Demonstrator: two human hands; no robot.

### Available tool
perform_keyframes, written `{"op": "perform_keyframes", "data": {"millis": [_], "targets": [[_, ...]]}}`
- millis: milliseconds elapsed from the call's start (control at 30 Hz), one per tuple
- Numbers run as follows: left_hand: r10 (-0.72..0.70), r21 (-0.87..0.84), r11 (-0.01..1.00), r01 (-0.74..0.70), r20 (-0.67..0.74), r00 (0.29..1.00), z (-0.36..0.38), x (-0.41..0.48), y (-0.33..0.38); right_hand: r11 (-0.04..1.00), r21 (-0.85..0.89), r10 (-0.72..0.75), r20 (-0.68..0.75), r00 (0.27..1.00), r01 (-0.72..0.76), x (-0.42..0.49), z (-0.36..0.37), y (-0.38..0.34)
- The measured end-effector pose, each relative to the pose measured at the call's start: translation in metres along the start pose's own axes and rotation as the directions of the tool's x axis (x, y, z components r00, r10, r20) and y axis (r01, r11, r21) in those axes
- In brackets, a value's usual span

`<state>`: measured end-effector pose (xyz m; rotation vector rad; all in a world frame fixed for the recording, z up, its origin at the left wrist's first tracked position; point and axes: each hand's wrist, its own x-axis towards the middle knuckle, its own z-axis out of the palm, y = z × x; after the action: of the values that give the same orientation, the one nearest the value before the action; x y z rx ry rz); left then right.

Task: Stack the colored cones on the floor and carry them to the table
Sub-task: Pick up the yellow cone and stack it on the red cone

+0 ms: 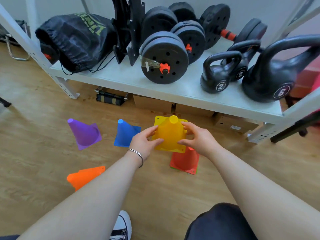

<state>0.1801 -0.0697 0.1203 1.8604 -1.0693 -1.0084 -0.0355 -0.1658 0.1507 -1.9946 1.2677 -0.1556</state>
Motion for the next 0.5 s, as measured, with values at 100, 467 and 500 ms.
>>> {"op": "perform_keyframes", "data": {"millis": [100,467,500], "targets": [[0.029,0.000,1.000,-0.029,0.056,0.998,0.023,0.012,0.017,0.999,0.035,0.029,-0.063,0.998,-0.027,-0.007,-0.017,0.019],[-0.051,0.196,0.980,-0.006,0.282,0.958,0.092,0.060,-0.031,0.964,0.022,0.265,0.030,0.964,-0.266,0.008,0.023,0.086],[-0.066,0.203,0.979,0.005,0.293,0.954,0.097,0.063,-0.040,0.961,0.009,0.277,0.042,0.960,-0.278,0.010,0.029,0.091]]}}
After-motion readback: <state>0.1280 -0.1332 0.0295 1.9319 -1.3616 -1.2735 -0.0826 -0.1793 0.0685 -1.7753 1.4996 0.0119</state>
